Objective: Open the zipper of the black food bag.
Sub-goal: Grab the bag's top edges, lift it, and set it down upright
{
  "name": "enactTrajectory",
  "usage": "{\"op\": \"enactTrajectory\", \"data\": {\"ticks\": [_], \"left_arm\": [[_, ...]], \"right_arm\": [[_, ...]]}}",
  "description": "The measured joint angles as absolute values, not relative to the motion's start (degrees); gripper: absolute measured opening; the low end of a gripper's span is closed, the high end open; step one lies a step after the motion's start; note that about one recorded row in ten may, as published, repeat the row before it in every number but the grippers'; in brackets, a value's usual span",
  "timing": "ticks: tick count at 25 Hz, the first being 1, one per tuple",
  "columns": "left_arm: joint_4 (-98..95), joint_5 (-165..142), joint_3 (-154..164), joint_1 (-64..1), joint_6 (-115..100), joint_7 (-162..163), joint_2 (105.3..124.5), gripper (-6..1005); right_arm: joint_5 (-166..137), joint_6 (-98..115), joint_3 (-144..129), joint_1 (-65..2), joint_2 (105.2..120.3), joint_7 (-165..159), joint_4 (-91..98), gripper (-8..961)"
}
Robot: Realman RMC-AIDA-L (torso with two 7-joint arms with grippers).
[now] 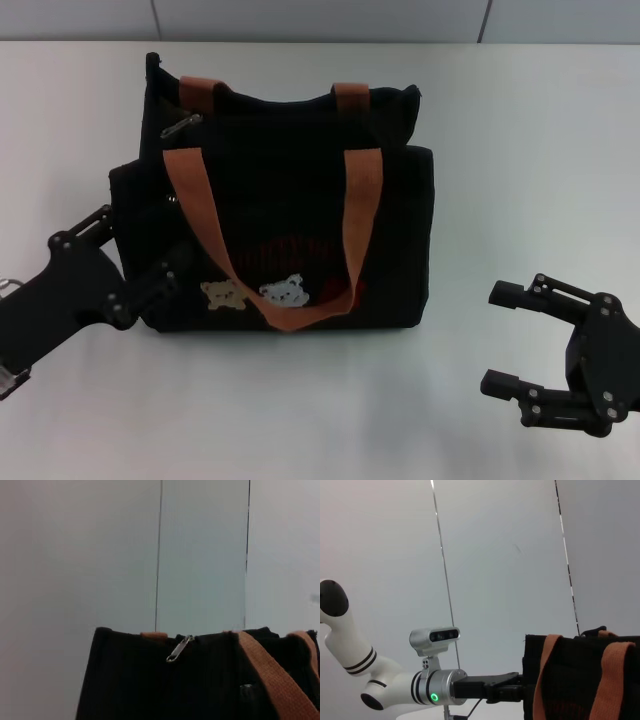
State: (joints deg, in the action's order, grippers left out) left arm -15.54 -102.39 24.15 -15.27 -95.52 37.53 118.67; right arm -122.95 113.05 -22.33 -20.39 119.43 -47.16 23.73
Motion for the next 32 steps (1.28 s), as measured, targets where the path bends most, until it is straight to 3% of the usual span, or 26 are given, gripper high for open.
{"op": "enactTrajectory", "data": {"ticks": [5,11,20,27,32], "left_arm": [[-12.0,-101.5,23.2,-15.6,-95.3,30.3,118.80,622],[-7.4,-98.9,22.7,-16.7,-96.2,18.9,118.95,491],[-7.2,-98.4,22.8,-21.4,-97.1,11.5,118.93,162],[-8.4,-98.0,22.6,-23.9,-101.8,8.1,118.82,105],[-10.3,-97.6,22.5,-26.1,-104.7,7.2,118.78,102]], "right_arm": [[-118.2,113.6,-22.3,-19.6,119.43,-46.0,22.2,839],[-92.2,111.9,-22.2,-18.5,119.55,-39.4,10.0,838],[-80.8,100.9,-23.1,-30.4,119.63,-35.6,0.4,839],[-88.2,87.0,-23.4,-36.9,119.78,-35.7,-1.3,839],[-98.5,86.0,-23.4,-33.9,119.71,-36.7,-1.5,838]]}}
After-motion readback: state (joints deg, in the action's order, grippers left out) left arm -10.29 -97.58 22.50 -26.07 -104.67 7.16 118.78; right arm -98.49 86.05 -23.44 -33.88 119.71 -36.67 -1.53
